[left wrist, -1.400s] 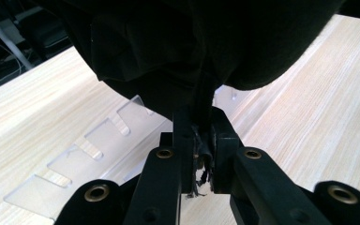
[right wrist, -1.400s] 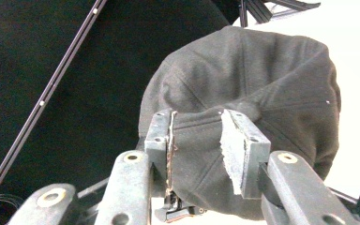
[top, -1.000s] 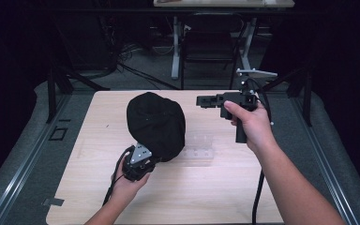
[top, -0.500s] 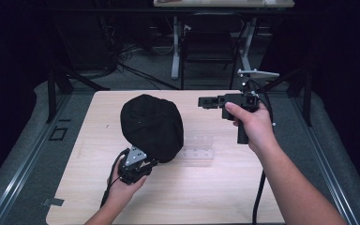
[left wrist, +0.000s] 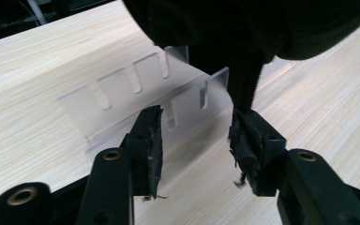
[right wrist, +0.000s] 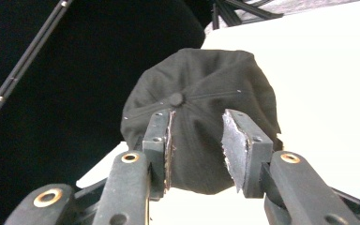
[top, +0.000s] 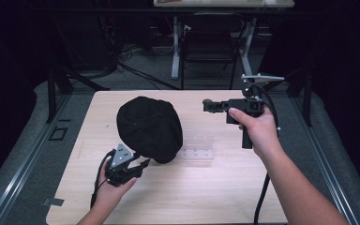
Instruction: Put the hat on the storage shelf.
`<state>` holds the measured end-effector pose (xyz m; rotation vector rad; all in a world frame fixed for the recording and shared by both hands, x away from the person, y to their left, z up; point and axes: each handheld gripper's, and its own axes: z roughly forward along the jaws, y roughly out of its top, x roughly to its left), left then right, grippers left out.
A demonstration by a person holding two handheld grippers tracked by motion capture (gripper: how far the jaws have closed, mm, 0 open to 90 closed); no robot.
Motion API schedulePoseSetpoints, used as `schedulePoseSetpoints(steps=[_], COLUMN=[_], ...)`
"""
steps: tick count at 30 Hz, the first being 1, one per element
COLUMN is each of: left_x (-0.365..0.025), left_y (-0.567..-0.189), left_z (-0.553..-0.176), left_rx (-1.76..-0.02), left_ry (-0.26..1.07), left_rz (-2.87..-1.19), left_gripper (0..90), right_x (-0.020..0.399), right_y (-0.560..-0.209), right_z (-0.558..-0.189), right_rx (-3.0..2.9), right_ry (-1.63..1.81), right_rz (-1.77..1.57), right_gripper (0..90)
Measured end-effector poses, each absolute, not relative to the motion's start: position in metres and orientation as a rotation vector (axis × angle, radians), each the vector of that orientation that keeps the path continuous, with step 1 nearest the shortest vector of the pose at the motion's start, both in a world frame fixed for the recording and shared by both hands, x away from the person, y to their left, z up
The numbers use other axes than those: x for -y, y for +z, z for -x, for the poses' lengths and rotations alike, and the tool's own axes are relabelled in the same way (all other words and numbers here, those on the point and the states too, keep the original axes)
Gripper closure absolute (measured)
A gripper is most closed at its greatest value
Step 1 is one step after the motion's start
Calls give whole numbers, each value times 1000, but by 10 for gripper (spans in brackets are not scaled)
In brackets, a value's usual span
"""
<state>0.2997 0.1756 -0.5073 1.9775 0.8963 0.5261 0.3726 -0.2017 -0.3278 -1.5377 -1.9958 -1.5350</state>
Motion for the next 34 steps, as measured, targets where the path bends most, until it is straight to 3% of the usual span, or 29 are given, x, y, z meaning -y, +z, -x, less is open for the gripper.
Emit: schedulePoseSetpoints(steps=[17, 34], left_x=[-210, -203], left_y=[-530, -534], left_z=[-300, -298], left_rx=[-994, -962], left_ry=[506, 494], left_rz=[-1957, -1953], left_gripper=[464, 453], right_x=[216, 223], right_y=[-348, -391], right_z=[-357, -312], right_rx=[2106, 2405], right_ry=[-1505, -1504], right_rz=[1632, 1704], right_gripper=[591, 563])
